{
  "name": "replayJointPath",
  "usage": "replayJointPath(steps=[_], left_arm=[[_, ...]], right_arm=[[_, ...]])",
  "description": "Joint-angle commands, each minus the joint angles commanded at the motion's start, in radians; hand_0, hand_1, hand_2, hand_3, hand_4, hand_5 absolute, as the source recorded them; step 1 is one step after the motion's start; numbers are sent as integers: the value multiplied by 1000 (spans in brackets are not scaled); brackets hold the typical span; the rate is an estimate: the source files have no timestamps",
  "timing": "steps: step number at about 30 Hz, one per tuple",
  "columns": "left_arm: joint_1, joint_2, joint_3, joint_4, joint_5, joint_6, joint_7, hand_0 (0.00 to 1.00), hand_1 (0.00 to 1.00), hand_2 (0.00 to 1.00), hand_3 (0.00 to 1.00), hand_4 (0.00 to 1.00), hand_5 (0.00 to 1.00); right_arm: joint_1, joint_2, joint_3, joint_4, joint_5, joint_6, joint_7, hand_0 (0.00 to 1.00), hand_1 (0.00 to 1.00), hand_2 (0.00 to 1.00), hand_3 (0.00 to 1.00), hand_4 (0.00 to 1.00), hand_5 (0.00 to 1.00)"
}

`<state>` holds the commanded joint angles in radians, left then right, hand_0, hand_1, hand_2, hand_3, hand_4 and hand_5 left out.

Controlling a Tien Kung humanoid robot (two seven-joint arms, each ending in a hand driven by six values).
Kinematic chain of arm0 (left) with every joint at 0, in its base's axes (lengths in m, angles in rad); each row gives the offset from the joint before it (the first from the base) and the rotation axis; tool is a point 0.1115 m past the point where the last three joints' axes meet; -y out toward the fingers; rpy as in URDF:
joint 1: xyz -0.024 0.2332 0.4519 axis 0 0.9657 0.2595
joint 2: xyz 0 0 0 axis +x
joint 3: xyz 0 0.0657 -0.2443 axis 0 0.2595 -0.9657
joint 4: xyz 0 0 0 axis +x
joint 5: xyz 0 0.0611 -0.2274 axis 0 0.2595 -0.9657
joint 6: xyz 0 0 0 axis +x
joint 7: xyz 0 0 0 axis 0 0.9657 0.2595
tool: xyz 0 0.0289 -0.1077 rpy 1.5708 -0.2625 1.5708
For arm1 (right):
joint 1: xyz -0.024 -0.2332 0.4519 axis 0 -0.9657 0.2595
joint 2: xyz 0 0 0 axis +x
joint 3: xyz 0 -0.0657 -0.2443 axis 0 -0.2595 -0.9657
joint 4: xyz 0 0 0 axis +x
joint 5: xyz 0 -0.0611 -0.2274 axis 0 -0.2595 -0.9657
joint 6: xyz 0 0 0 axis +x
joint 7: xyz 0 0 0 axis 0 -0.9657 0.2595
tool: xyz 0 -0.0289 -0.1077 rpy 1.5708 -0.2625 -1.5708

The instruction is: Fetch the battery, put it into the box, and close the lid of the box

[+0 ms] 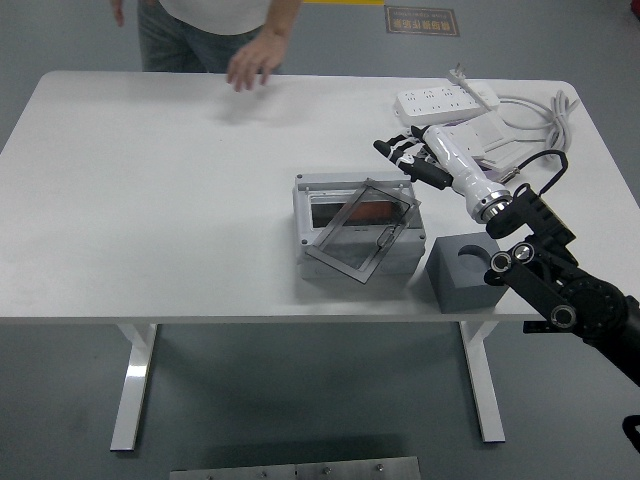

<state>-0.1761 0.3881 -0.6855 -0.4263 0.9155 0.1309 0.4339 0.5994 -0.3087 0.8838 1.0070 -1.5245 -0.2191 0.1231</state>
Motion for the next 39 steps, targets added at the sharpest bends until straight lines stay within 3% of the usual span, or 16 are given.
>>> replayJointPath(steps=[7, 14, 15, 16, 20, 21, 26, 27, 32, 33, 38, 39], left_arm=[[0, -1, 1, 0, -1, 0, -1, 632, 698, 573, 541, 500, 2], [0, -5, 2, 0, -2, 1, -2, 632, 698, 573, 541, 500, 2], [0, -6, 2, 0, -2, 1, -2, 632, 698, 573, 541, 500, 2], [0, -7, 2, 0, -3, 1, -2, 632, 698, 573, 541, 500, 2], [1, -10, 3, 0, -4, 1, -3, 632, 698, 573, 541, 500, 2], [2, -10, 3, 0, -5, 1, -3, 632, 698, 573, 541, 500, 2], [4, -15, 3, 1, -6, 1, -3, 632, 698, 573, 541, 500, 2], [4, -16, 3, 1, -6, 1, -3, 632, 698, 573, 541, 500, 2], [5, -23, 4, 2, -8, 1, -5, 632, 698, 573, 541, 500, 2], [5, -24, 5, 2, -8, 2, -6, 632, 698, 573, 541, 500, 2], [6, -30, 8, 3, -13, 3, -8, 632, 698, 573, 541, 500, 2], [6, -31, 9, 3, -14, 3, -9, 632, 698, 573, 541, 500, 2]], right_arm=[[-29, -21, 133, -31, -35, -11, 24, 101, 277, 575, 615, 935, 998], [-78, -10, 295, -75, 0, -85, 123, 125, 292, 575, 620, 935, 998], [-87, -7, 320, -81, 18, -89, 142, 188, 340, 578, 618, 935, 998], [-94, -4, 345, -86, 38, -90, 161, 188, 340, 578, 618, 935, 998], [-123, 9, 434, -107, 127, -46, 234, 188, 340, 578, 618, 935, 998], [-129, 12, 452, -109, 147, -36, 249, 254, 373, 560, 580, 932, 998], [-162, 38, 528, -107, 269, 4, 331, 254, 373, 560, 580, 932, 998], [-167, 41, 534, -101, 288, 7, 337, 518, 517, 591, 602, 921, 950], [-202, 50, 551, -47, 368, 16, 344, 518, 517, 591, 602, 921, 950], [-208, 52, 554, -36, 378, 16, 344, 566, 562, 604, 606, 883, 668], [-244, 63, 577, 13, 427, 19, 352, 566, 562, 604, 606, 883, 668], [-250, 65, 583, 20, 437, 20, 355, 386, 496, 500, 585, 648, 270]])
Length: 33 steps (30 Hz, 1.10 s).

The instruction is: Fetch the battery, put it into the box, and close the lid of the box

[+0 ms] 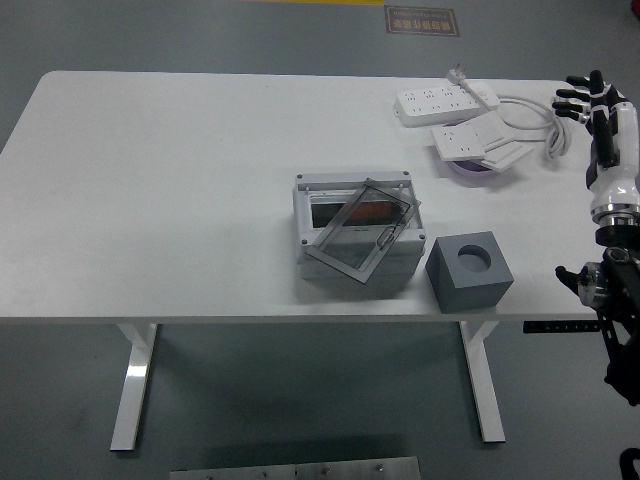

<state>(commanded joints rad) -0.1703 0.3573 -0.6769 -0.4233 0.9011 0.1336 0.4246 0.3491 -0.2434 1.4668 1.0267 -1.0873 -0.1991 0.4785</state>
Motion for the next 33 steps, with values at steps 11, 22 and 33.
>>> replayJointPath(steps=[11, 22, 33], left_arm=[[9, -8, 1, 1, -4, -1, -2, 632, 698, 573, 541, 500, 2], [21, -6, 2, 2, -10, -2, -1, 632, 698, 573, 541, 500, 2], [36, 0, -1, 2, -5, -5, 4, 632, 698, 573, 541, 500, 2]], right_arm=[[-50, 4, 48, 54, 55, 12, 30, 544, 523, 536, 603, 594, 84], [-92, -25, 45, 118, 47, 36, 1, 725, 707, 688, 763, 719, 9], [-125, -48, 34, 151, -9, 61, -74, 771, 784, 765, 840, 768, 36]])
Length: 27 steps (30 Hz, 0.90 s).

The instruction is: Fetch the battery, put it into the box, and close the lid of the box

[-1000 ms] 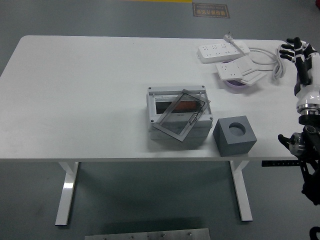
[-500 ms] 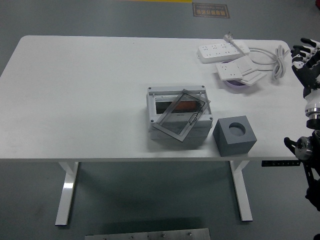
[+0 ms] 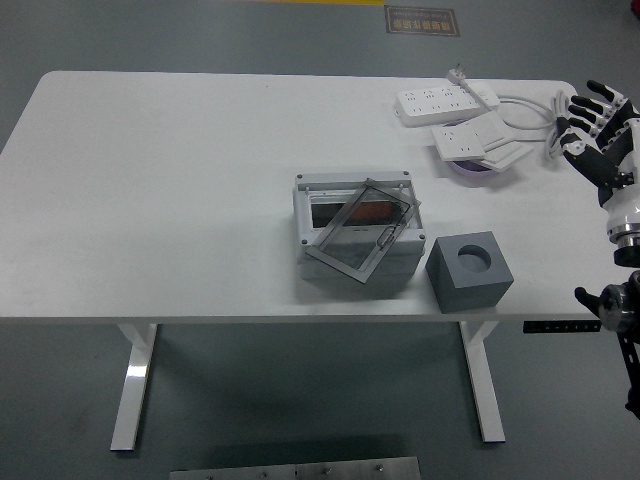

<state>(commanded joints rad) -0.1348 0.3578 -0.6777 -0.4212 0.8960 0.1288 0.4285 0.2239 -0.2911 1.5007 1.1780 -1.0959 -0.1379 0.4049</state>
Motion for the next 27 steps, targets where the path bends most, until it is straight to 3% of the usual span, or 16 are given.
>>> replayJointPath(steps=[2, 3, 8, 9, 14, 15, 26, 27], left_arm=[[2, 1, 0, 0, 0, -1, 1, 632, 698, 573, 541, 500, 2], [4, 1, 0, 0, 0, -1, 1, 632, 698, 573, 541, 500, 2], [11, 3, -1, 0, 1, -4, 5, 632, 698, 573, 541, 500, 2], [12, 3, -1, -1, 1, -4, 6, 632, 698, 573, 541, 500, 2], [20, 4, -6, -1, 8, -6, 10, 632, 698, 573, 541, 500, 2], [22, 4, -7, -1, 9, -6, 11, 632, 698, 573, 541, 500, 2], [26, -1, -3, 0, 1, -5, 12, 632, 698, 573, 541, 500, 2], [26, -1, -2, 0, -1, -5, 11, 632, 698, 573, 541, 500, 2]], right_arm=[[-5, -3, 1, 2, -1, 3, -4, 771, 784, 765, 840, 768, 36], [-7, -5, 2, 3, 0, 4, -5, 806, 835, 822, 904, 832, 92], [-15, -8, 1, 6, 14, 4, 3, 806, 835, 822, 904, 832, 92], [-17, -7, 0, 6, 18, 4, 6, 838, 863, 868, 966, 947, 170], [-23, -5, -2, 8, 37, 2, 17, 838, 863, 868, 966, 947, 170], [-24, -5, -2, 9, 43, 2, 19, 839, 859, 873, 964, 998, 429], [-28, -6, 4, 3, 88, 11, 27, 826, 849, 867, 941, 998, 451], [-28, -6, 4, 3, 90, 12, 27, 819, 836, 853, 912, 998, 510]])
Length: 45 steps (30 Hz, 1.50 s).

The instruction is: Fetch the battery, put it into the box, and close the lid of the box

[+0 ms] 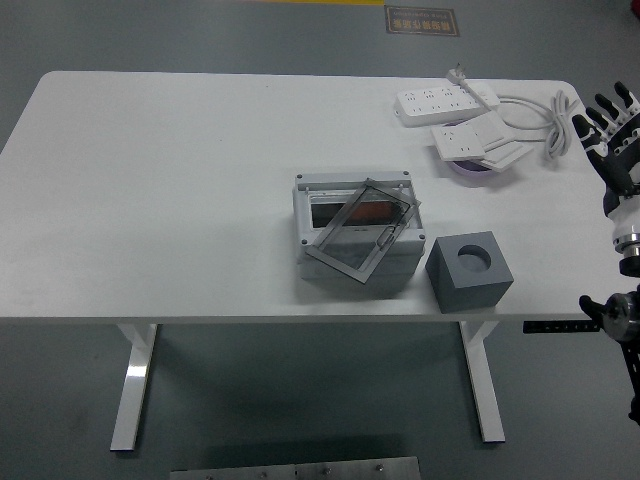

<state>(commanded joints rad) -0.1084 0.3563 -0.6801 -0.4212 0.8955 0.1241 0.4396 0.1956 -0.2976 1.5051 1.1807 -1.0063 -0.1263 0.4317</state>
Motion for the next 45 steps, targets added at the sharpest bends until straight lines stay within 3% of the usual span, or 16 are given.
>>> replayJointPath(steps=[11, 12, 17, 18, 23, 24, 29, 30, 35, 36, 45], left_arm=[[5, -9, 11, 1, -20, 6, -6, 632, 698, 573, 541, 500, 2], [5, -9, 11, 1, -21, 6, -6, 632, 698, 573, 541, 500, 2], [4, -12, 10, 1, -22, 7, -5, 632, 698, 573, 541, 500, 2], [5, -12, 11, 2, -22, 8, -5, 632, 698, 573, 541, 500, 2], [6, -13, 11, 2, -24, 10, -5, 632, 698, 573, 541, 500, 2], [6, -13, 11, 2, -25, 10, -5, 632, 698, 573, 541, 500, 2], [10, -15, 10, 2, -24, 11, -3, 632, 698, 573, 541, 500, 2], [11, -15, 10, 2, -24, 11, -3, 632, 698, 573, 541, 500, 2], [12, -17, 10, 1, -24, 11, -3, 632, 698, 573, 541, 500, 2], [12, -18, 10, 1, -23, 11, -3, 632, 698, 573, 541, 500, 2], [13, -17, 8, 2, -19, 11, -3, 632, 698, 573, 541, 500, 2]], right_arm=[[-6, -2, 4, -1, 15, 15, -6, 818, 831, 850, 892, 998, 558], [-6, -2, 6, -1, 17, 17, -6, 822, 829, 846, 868, 998, 632], [-5, 2, 10, -2, 29, 34, -13, 822, 829, 846, 868, 998, 632], [-5, 2, 10, -2, 33, 39, -17, 825, 827, 840, 863, 998, 729], [-4, 3, 11, 0, 33, 65, -40, 825, 827, 840, 863, 998, 729], [-4, 3, 11, 1, 31, 69, -45, 832, 827, 835, 848, 998, 875], [-6, 5, 13, 15, 4, 93, -88, 832, 827, 835, 848, 998, 875], [-6, 6, 14, 18, -2, 99, -99, 868, 839, 832, 813, 998, 998], [-8, 8, 16, 31, -25, 130, -156, 868, 839, 832, 813, 998, 998], [-9, 8, 17, 34, -31, 139, -169, 947, 850, 842, 816, 998, 998], [-12, 9, 30, 51, -65, 188, -222, 998, 878, 856, 818, 998, 998]])
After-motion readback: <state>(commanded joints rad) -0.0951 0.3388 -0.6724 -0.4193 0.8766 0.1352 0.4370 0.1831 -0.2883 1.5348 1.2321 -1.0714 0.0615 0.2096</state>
